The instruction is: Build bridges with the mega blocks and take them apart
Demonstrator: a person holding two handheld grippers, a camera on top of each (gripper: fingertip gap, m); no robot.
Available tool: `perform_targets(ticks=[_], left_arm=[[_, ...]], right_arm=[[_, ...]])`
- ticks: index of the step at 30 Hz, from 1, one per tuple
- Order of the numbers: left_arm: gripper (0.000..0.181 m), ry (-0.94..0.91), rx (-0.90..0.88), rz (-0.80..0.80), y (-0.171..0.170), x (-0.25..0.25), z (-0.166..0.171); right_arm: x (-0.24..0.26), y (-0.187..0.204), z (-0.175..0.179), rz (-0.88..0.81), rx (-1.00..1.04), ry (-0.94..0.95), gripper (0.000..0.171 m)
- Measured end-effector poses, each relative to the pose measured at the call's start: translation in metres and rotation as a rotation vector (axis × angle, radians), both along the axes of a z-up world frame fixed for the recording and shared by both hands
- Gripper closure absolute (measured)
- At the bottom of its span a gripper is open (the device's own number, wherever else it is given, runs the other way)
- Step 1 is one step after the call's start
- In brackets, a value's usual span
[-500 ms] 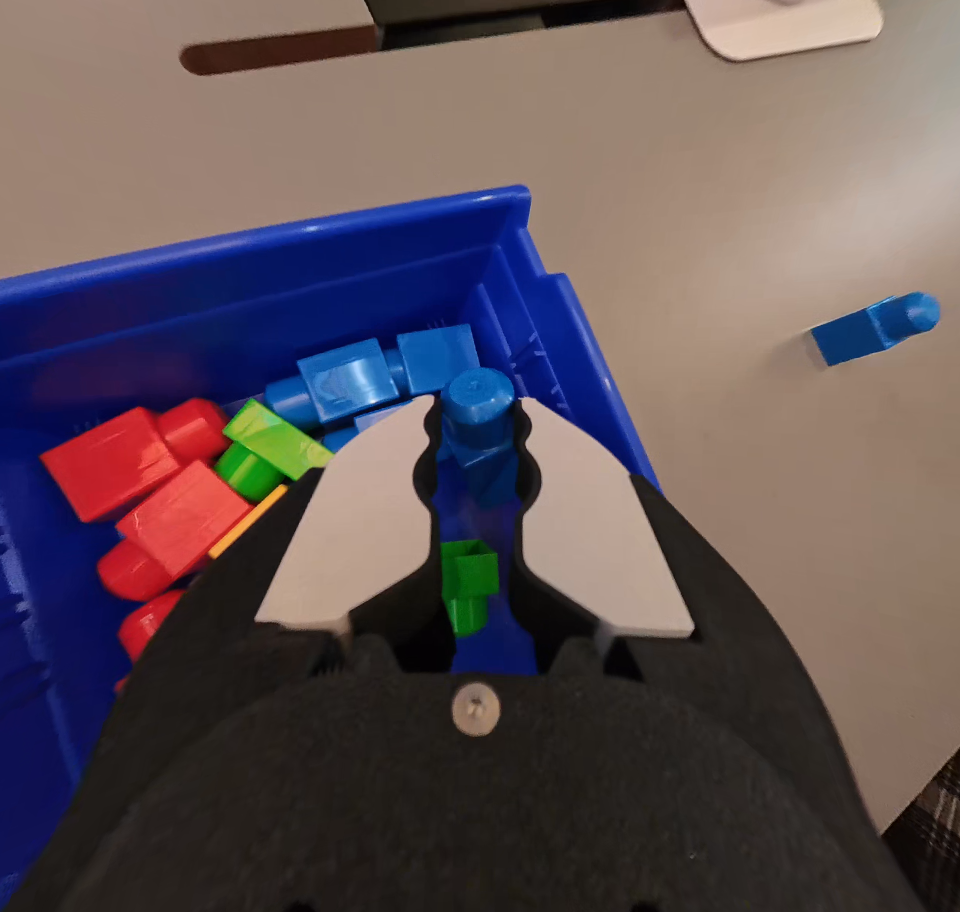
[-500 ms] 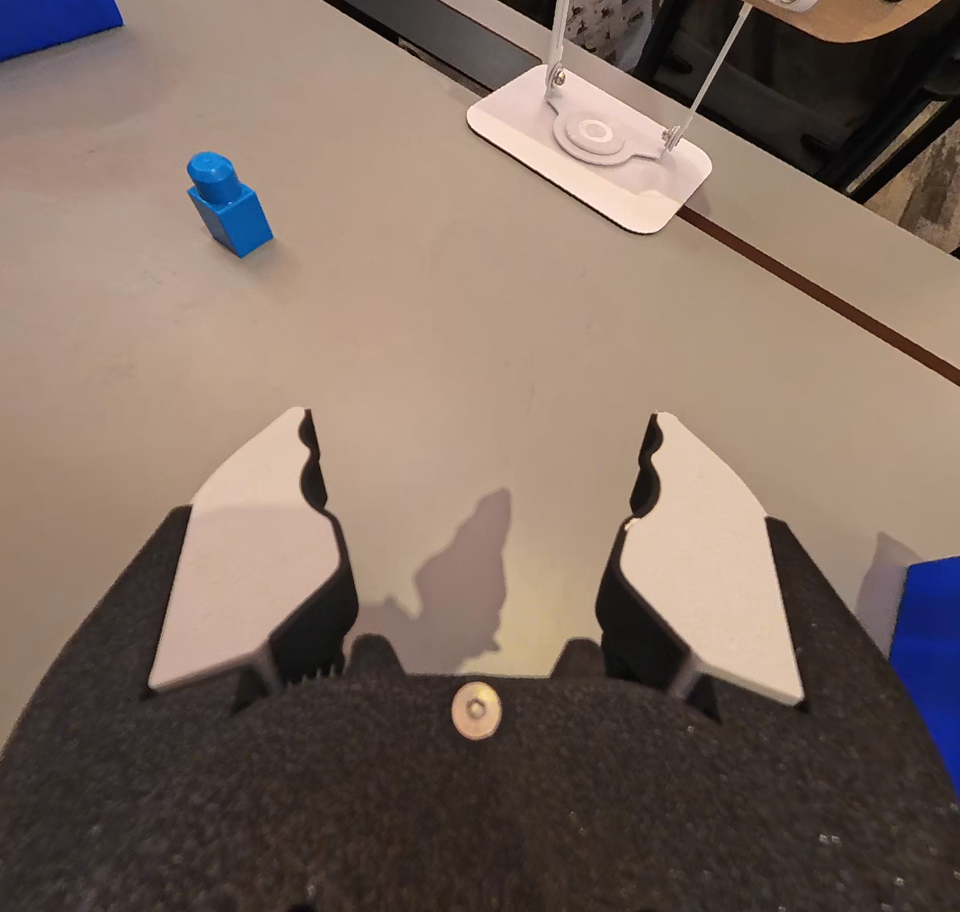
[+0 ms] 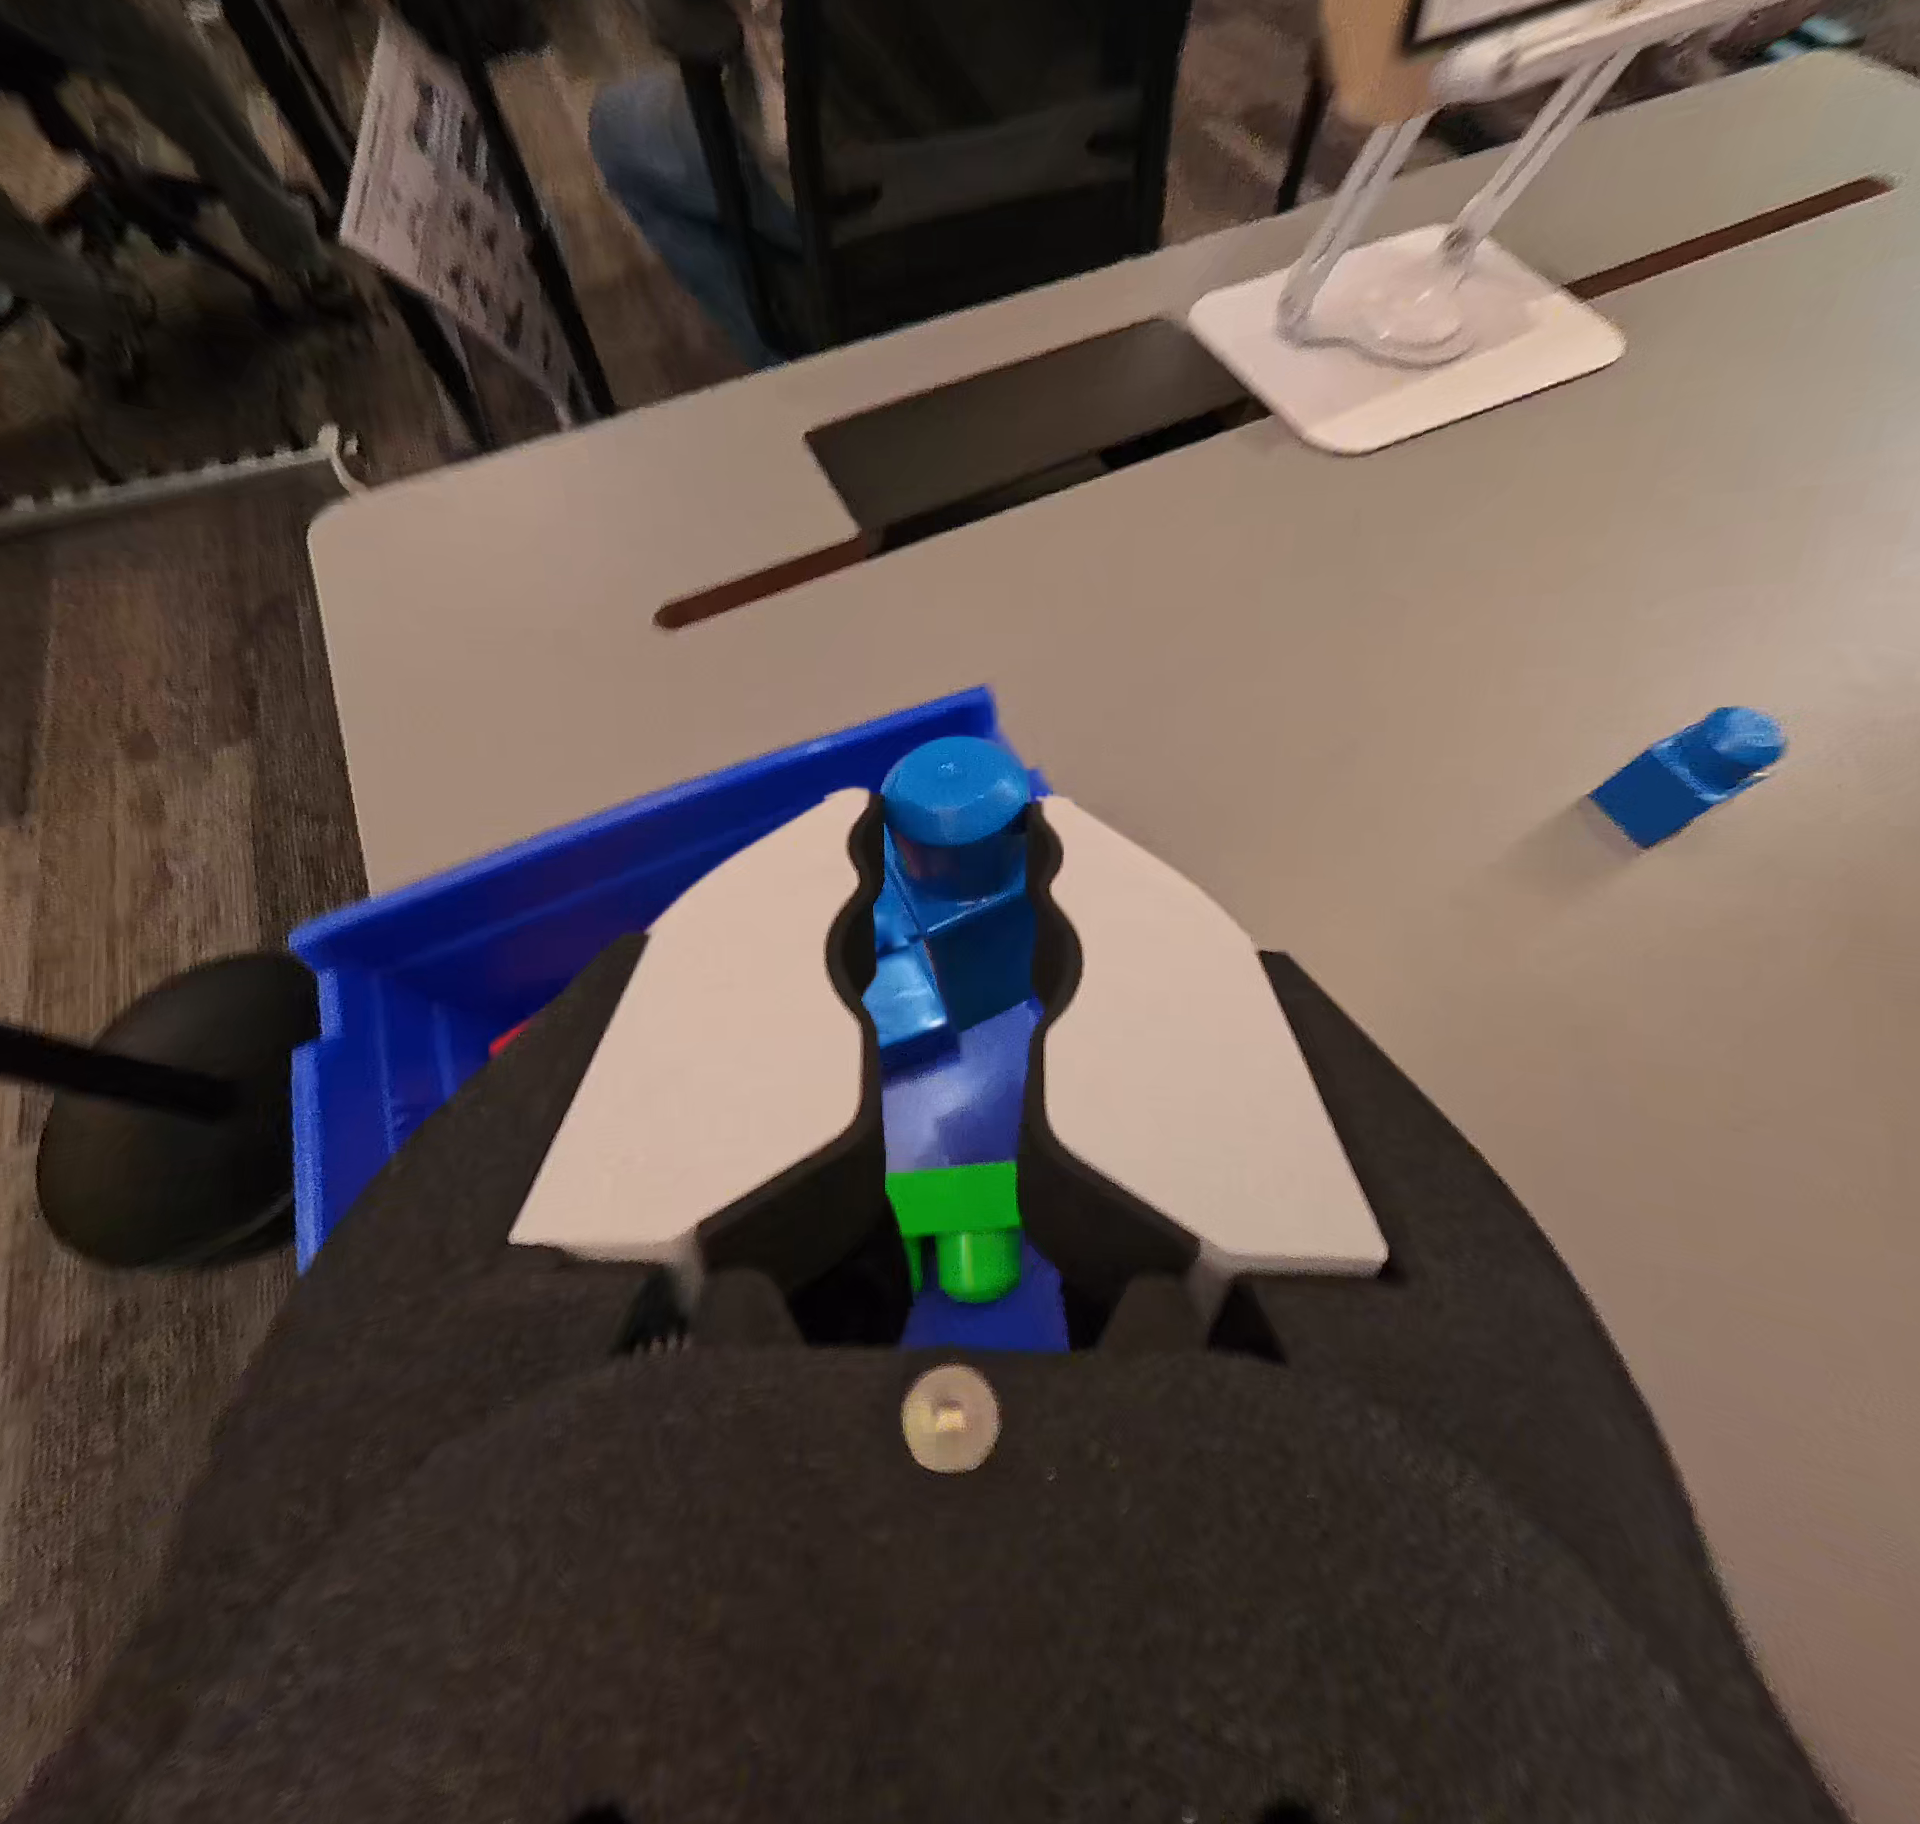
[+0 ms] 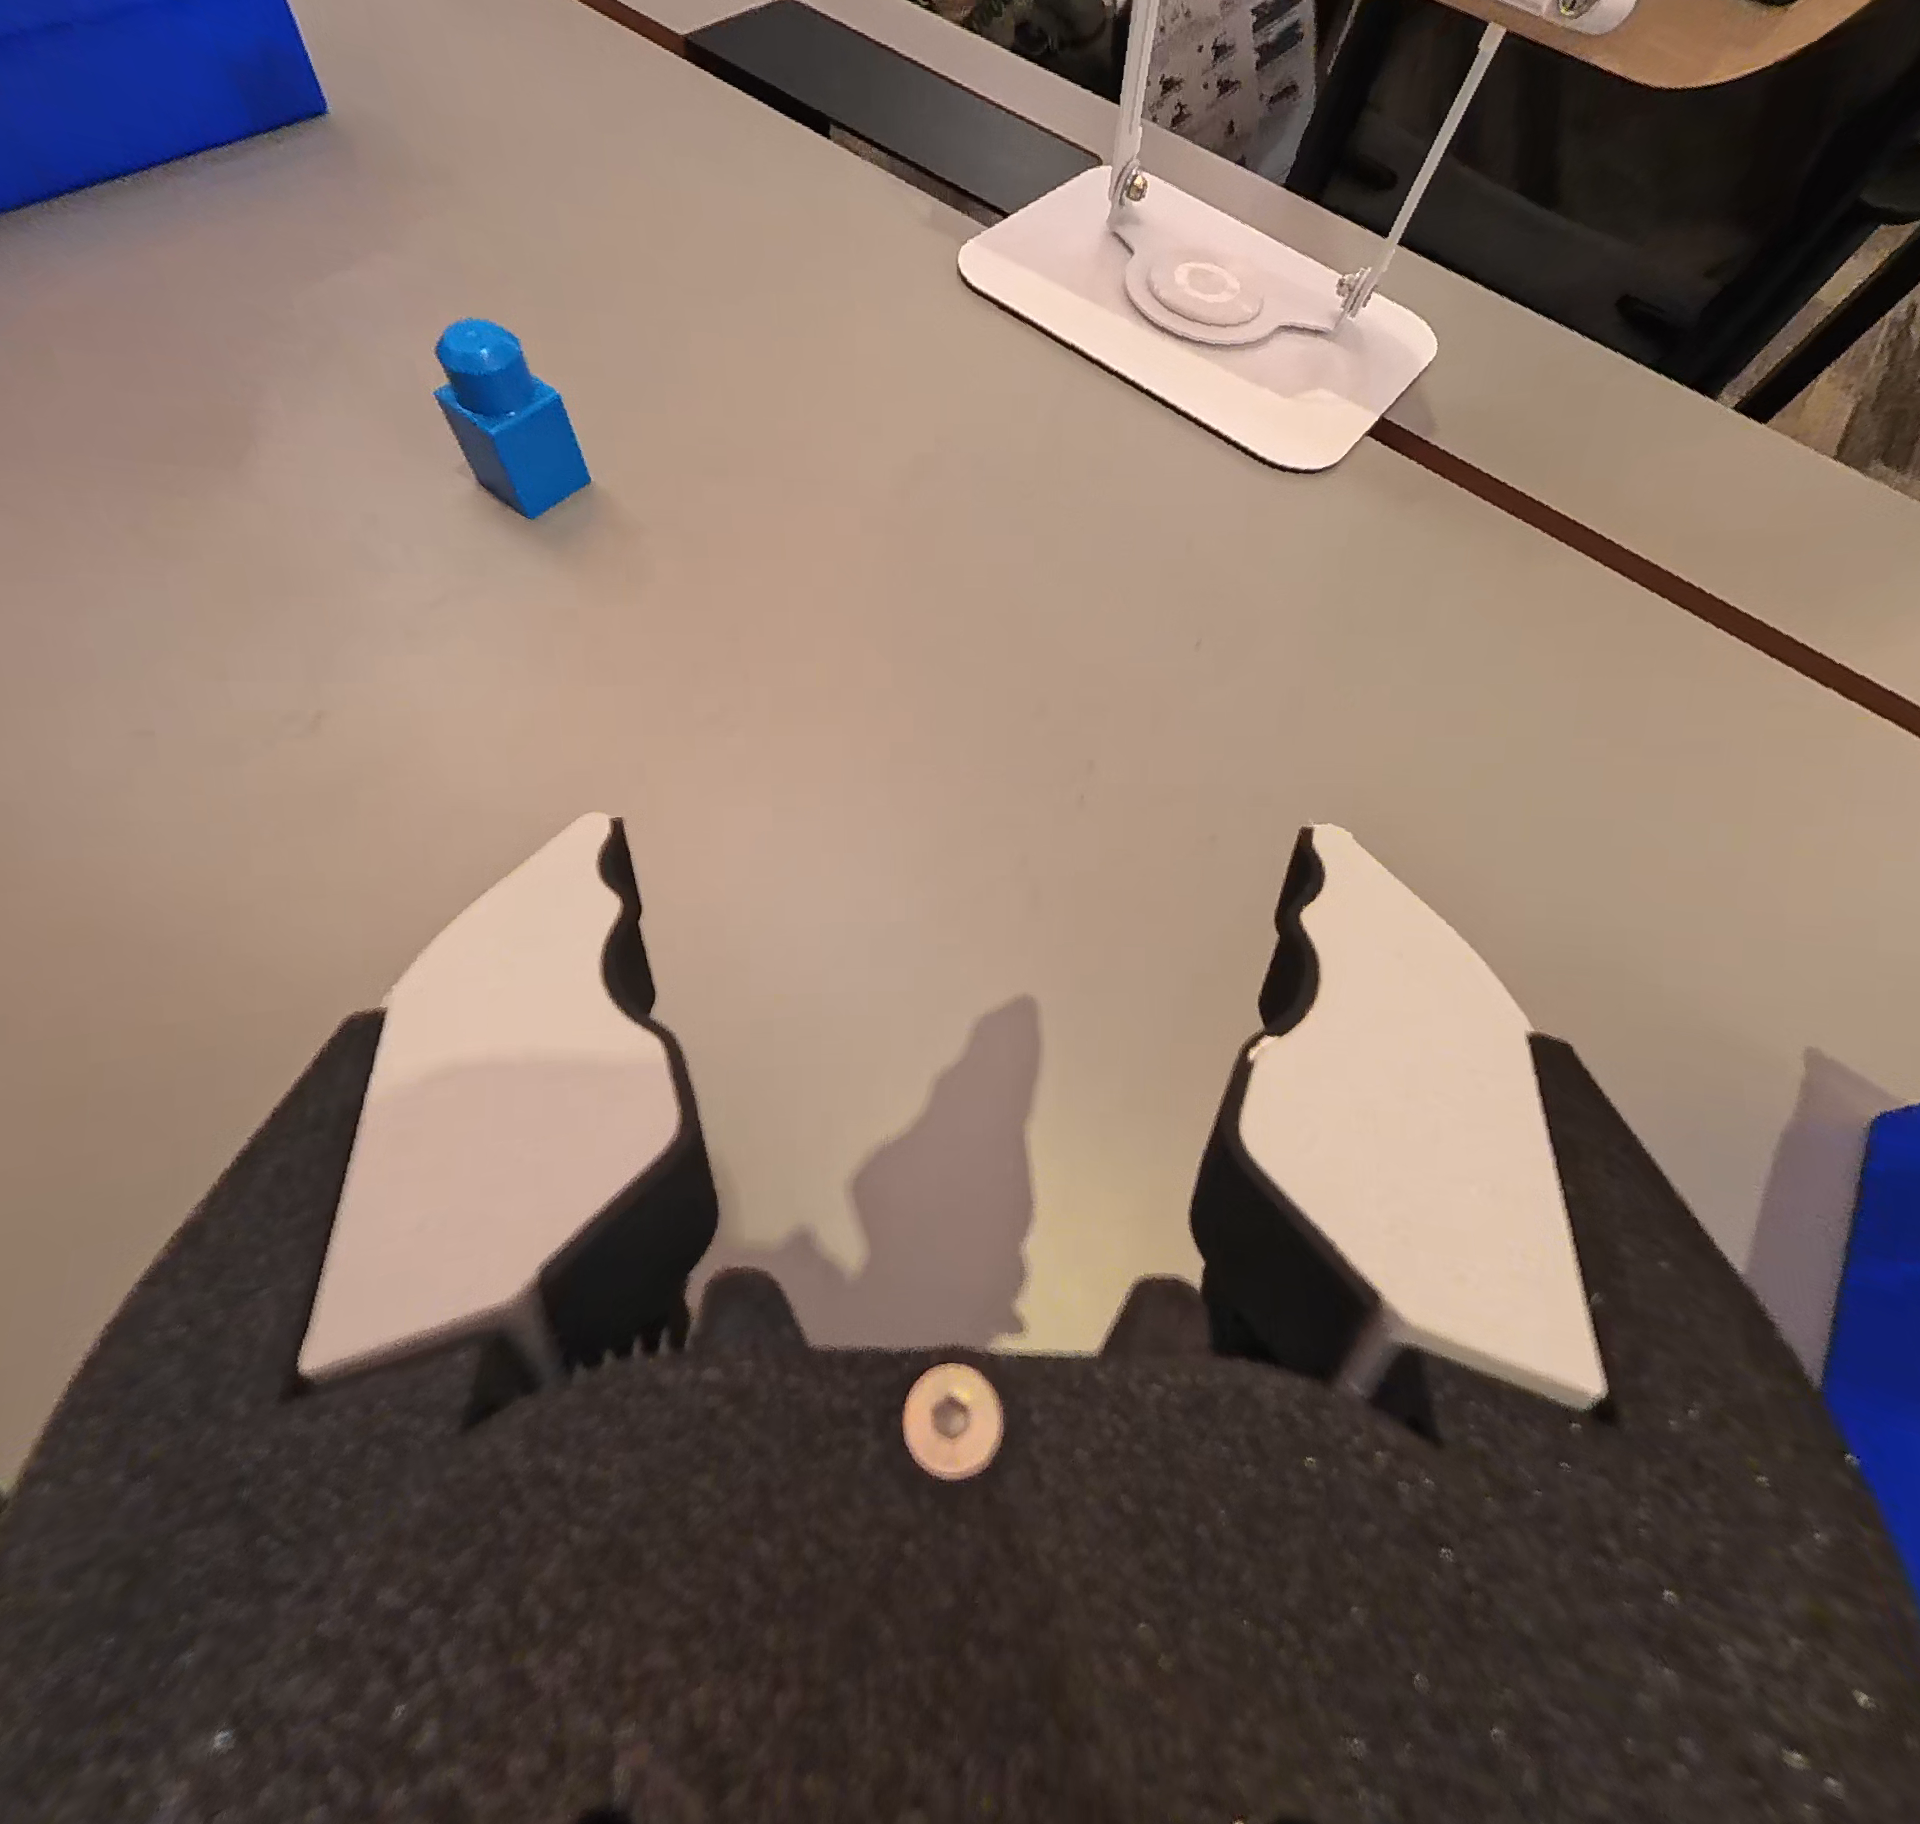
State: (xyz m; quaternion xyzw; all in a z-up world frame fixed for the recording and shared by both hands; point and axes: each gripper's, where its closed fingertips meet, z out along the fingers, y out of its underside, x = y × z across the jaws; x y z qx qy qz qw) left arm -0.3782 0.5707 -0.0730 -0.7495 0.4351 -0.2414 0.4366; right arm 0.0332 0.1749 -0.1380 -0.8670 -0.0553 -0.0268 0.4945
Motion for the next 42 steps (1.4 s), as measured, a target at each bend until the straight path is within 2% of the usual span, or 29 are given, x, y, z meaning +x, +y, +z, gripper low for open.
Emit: perform_targets(ticks=[6, 12, 20, 27, 32, 36, 42], left_arm=[[0.156, -0.081, 0.079, -0.241, -0.055, 0.053, 0.039], [0.156, -0.093, 0.145, -0.493, -0.108, 0.117, 0.036], [0.156, -0.069, 0.121, -0.684, -0.142, 0.171, -0.007], [0.156, -0.032, 0.034, -0.850, -0.163, 0.188, -0.043], [0.156, -0.093, -0.056, -0.996, -0.177, 0.191, -0.060], [0.156, -0.073, -0.076, -1.074, -0.182, 0.194, -0.082], [0.156, -0.051, -0.061, -1.097, -0.173, 0.203, -0.100]], right_arm=[[0.004, -0.012, 0.001, -0.005, 0.024, 0.017, 0.056], [0.005, -0.025, 0.002, -0.004, 0.043, 0.024, 0.056], [0.009, -0.045, 0.000, -0.023, 0.064, 0.042, 0.057], [0.013, -0.055, -0.001, -0.034, 0.077, 0.059, 0.057], [0.012, -0.055, 0.000, -0.021, 0.084, 0.061, 0.057], [0.012, -0.058, 0.002, -0.018, 0.091, 0.060, 0.057], [0.017, -0.064, 0.001, -0.031, 0.091, 0.063, 0.057]])
